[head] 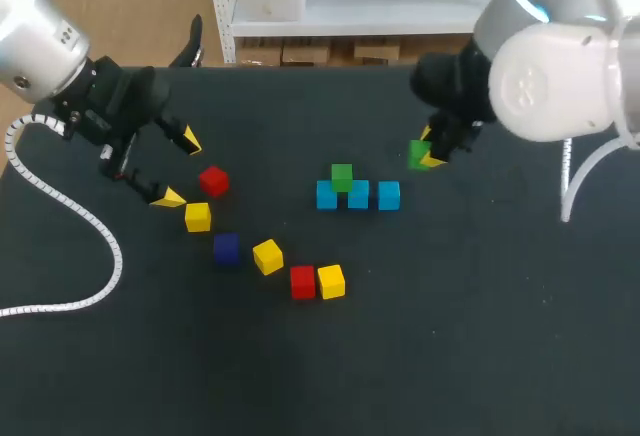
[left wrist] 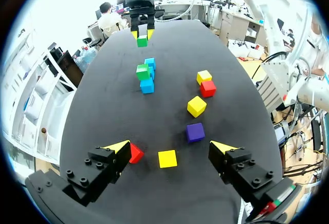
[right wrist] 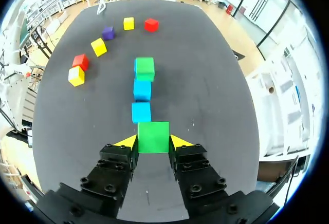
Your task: Place the blue cubes, place green cubes on the blue cubes, place the yellow cubes on the green cubes, then place the red cubes on the yellow cubes, and place purple cube on the red cubes.
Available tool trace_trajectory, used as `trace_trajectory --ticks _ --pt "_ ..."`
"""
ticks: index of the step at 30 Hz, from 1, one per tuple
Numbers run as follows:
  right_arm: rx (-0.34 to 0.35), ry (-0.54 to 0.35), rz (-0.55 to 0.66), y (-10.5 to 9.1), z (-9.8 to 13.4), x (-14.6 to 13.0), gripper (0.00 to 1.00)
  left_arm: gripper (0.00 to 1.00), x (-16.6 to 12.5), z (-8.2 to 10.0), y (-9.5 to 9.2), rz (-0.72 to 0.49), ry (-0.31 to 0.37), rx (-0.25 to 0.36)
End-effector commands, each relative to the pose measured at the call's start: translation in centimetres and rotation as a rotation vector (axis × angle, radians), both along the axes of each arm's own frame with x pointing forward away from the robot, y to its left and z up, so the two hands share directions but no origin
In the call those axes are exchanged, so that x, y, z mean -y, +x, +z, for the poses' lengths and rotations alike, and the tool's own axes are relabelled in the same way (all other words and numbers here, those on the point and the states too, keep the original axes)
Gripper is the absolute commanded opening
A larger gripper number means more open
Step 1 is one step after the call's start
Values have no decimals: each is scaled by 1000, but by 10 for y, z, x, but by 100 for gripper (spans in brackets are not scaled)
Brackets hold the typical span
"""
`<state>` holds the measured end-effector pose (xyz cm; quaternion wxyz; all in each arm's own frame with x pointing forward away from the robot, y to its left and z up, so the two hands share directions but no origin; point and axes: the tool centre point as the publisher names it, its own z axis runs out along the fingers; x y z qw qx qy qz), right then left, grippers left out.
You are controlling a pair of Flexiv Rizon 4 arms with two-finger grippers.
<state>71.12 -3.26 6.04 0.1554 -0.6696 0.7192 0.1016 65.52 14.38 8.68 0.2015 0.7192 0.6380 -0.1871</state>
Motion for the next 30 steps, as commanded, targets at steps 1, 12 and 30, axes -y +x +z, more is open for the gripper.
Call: trace_trajectory --ticks 1,12,30 --pt "-39 -3 25 10 -1 -18 0 100 -1 -1 -1 -2 -3 3" --pt "-58 -35 32 3 -2 -43 0 100 -1 -1 -1 -2 -3 3" --pt "-91 -63 13 -16 -13 -52 0 100 -1 -1 -1 -2 -3 3"
